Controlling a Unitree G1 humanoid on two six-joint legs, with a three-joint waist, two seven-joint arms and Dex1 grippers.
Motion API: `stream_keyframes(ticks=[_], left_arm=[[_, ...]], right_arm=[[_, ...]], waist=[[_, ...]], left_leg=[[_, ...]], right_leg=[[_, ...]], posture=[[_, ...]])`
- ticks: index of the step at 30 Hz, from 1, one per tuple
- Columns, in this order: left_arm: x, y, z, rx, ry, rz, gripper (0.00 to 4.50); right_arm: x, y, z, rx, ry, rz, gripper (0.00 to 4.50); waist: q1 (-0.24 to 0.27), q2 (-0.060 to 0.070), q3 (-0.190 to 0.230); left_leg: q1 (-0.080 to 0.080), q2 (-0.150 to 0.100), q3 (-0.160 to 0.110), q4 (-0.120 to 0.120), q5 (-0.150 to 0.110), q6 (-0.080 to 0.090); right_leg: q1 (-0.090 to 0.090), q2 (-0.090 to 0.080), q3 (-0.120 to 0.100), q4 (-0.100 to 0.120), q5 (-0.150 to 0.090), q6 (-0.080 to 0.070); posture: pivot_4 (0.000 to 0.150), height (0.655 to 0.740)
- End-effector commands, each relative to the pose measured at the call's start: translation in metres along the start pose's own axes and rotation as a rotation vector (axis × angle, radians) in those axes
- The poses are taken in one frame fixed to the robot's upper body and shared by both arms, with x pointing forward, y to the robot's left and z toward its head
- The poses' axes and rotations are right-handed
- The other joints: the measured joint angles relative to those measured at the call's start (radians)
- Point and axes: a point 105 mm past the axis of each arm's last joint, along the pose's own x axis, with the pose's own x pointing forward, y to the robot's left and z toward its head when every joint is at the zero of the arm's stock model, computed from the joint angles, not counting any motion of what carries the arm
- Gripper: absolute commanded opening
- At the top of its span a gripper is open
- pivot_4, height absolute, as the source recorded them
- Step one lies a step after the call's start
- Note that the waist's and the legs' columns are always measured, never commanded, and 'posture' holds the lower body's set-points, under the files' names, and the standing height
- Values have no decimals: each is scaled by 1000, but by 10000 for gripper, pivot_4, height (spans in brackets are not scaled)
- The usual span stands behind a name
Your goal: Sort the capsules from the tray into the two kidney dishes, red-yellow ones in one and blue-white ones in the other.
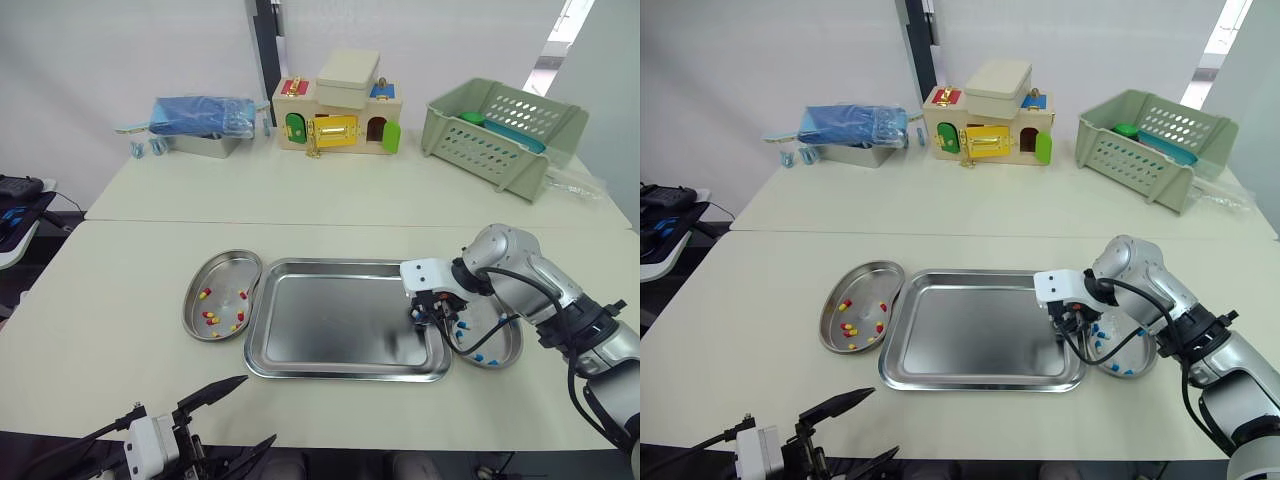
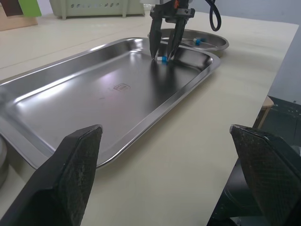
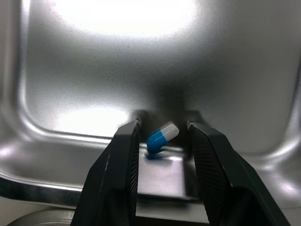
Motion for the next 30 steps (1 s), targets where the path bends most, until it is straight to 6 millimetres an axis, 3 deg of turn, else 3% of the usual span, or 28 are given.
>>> stream_keyframes(ticks=[1,6,15,19,23,26,30], left_arm=[[5,-3,5,11,-18,-18,45000],[6,-3,5,6,-20,-13,45000],[7,-2,5,4,-21,-8,45000],[7,-2,6,8,-22,-8,45000],[4,-8,10,37,-21,-70,45000],[2,-17,11,54,-15,-153,45000],[0,-23,10,79,-13,-254,45000]], right_arm=[[0,2,-3,-16,27,2,12547],[0,3,-2,-30,31,3,270],[-2,3,3,-39,5,3,270],[-15,1,17,-34,-84,-23,270],[-42,8,22,14,-224,-44,270],[-62,17,12,60,-282,-70,270],[-84,30,-17,144,-268,-140,270]], waist=[[0,0,0],[0,0,0],[1,0,0],[1,0,0],[4,0,1],[13,0,1],[19,-1,2]], left_leg=[[0,0,0,0,0,0],[0,0,0,0,0,0],[0,0,0,0,0,0],[0,0,0,0,0,0],[-1,0,0,0,0,0],[-2,0,0,0,0,0],[-2,0,0,0,0,0]], right_leg=[[0,0,0,0,0,0],[0,0,0,0,0,0],[0,0,0,0,0,0],[0,0,0,0,0,0],[0,0,0,0,0,0],[0,0,0,-1,0,0],[0,0,-1,-2,0,0]], posture=[[1500,7400],[1500,7400],[1500,7400],[1500,7400],[1500,7400],[1500,7400],[1500,7400]])
